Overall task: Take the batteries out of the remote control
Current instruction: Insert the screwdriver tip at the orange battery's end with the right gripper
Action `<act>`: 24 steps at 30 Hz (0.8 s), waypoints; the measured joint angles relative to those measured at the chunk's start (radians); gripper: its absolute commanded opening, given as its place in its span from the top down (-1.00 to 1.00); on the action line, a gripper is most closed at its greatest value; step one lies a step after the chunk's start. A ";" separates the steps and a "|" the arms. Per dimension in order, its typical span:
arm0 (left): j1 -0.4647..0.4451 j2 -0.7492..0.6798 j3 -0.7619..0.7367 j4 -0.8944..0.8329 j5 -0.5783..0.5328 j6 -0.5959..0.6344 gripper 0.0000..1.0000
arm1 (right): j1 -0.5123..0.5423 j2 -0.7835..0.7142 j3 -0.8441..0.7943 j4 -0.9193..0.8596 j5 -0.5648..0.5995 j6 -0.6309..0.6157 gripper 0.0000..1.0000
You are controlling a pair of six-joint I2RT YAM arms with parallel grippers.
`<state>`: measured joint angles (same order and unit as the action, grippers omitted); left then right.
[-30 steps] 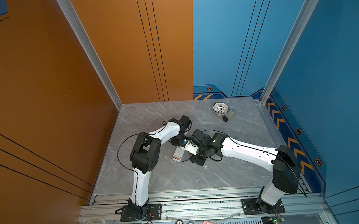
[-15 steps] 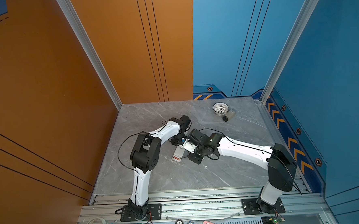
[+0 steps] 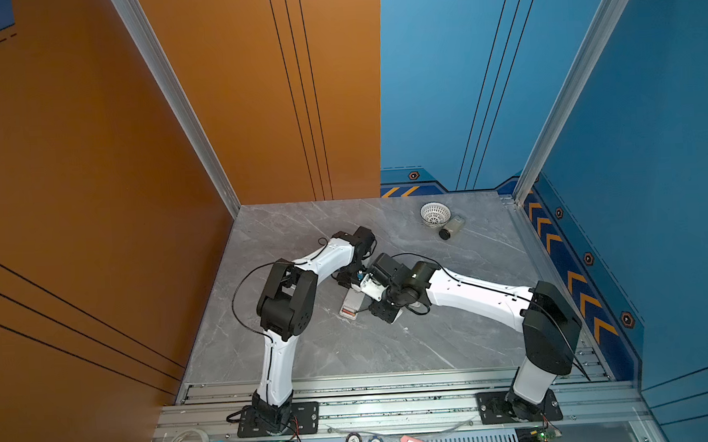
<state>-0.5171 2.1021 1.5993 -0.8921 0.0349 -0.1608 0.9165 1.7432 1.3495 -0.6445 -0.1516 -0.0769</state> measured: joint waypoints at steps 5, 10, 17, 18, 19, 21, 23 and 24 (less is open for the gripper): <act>0.001 0.000 0.000 0.000 0.000 0.005 1.00 | 0.000 -0.001 0.000 0.000 -0.001 0.006 1.00; 0.005 0.000 0.000 0.000 0.003 0.008 1.00 | 0.000 -0.011 0.000 -0.003 -0.001 0.007 1.00; 0.008 0.001 0.000 0.000 0.004 0.008 1.00 | 0.000 -0.017 0.000 -0.009 -0.001 0.014 1.00; 0.008 0.001 0.000 0.000 0.005 0.008 1.00 | 0.000 -0.017 0.000 -0.010 -0.001 0.014 1.00; 0.008 0.002 0.002 0.000 0.006 0.008 1.00 | 0.000 -0.017 0.000 -0.010 -0.001 0.014 1.00; 0.008 0.004 0.005 -0.002 0.007 0.009 1.00 | 0.000 -0.017 0.000 -0.010 -0.001 0.014 1.00; 0.008 0.005 0.007 -0.003 0.007 0.011 1.00 | 0.000 -0.017 0.000 -0.010 -0.002 0.014 1.00; 0.008 0.005 0.007 -0.004 0.008 0.012 1.00 | 0.000 -0.017 0.000 -0.010 -0.002 0.014 1.00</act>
<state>-0.5087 2.1075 1.6066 -0.8959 0.0425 -0.1486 0.9165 1.7264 1.3495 -0.6544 -0.1532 -0.0628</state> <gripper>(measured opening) 0.550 0.267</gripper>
